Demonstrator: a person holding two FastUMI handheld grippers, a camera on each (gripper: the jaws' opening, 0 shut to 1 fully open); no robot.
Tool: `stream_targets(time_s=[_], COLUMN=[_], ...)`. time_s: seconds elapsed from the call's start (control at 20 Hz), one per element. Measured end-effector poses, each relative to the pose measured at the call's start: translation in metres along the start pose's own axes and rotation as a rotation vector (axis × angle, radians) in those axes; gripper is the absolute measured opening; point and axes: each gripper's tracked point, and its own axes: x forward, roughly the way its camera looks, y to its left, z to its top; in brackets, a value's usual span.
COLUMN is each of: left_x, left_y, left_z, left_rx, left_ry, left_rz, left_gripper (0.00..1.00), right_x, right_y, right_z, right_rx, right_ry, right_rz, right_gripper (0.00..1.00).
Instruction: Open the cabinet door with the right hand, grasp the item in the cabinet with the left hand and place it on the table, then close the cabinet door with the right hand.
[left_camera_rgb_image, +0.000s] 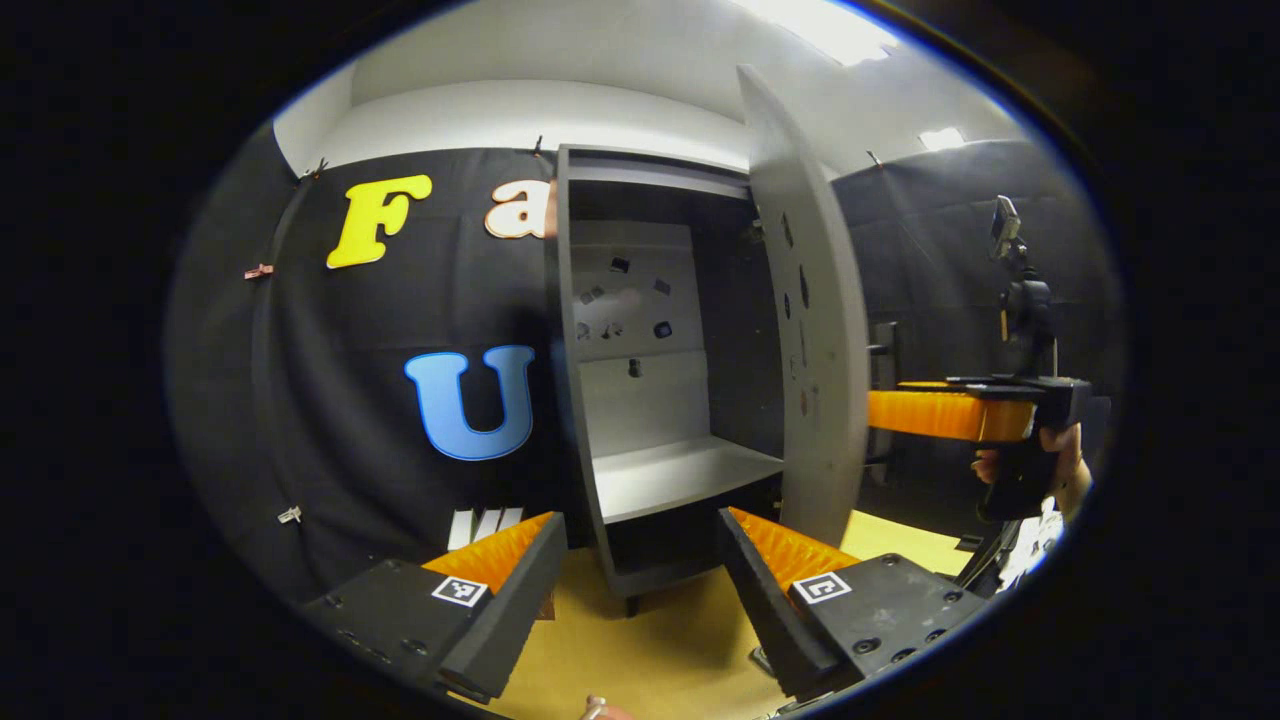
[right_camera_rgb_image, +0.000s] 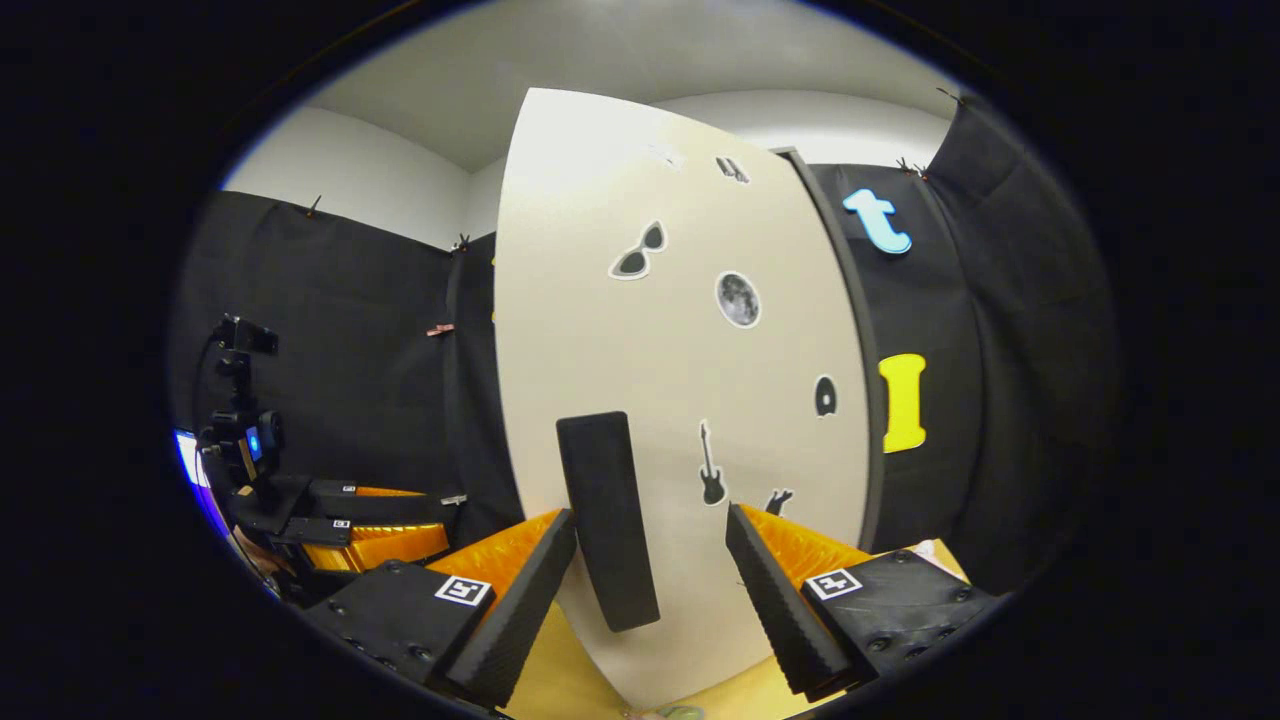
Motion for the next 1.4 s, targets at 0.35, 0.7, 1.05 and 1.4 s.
stream_targets(time_s=[0.35, 0.7, 1.05, 1.4], left_x=[0.024, 0.056, 0.070, 0.073], left_y=[-0.009, -0.063, -0.079, -0.083], left_z=[0.017, 0.032, 0.044, 0.041], left_rx=[-0.043, -0.078, -0.045, -0.049], left_ry=[-0.056, -0.099, -0.131, -0.123], left_rz=[-0.025, -0.099, -0.063, -0.026], left_gripper=[0.94, 0.95, 0.95, 0.95], right_x=[-0.012, -0.036, -0.046, -0.049], right_y=[-0.041, -0.097, -0.123, -0.133], right_z=[0.007, 0.029, 0.037, 0.039], right_rx=[-0.126, -0.229, -0.159, -0.126], right_ry=[-0.031, -0.103, -0.115, -0.123], right_rz=[-0.140, -0.356, -0.373, -0.372], right_gripper=[0.98, 0.98, 0.98, 0.97])
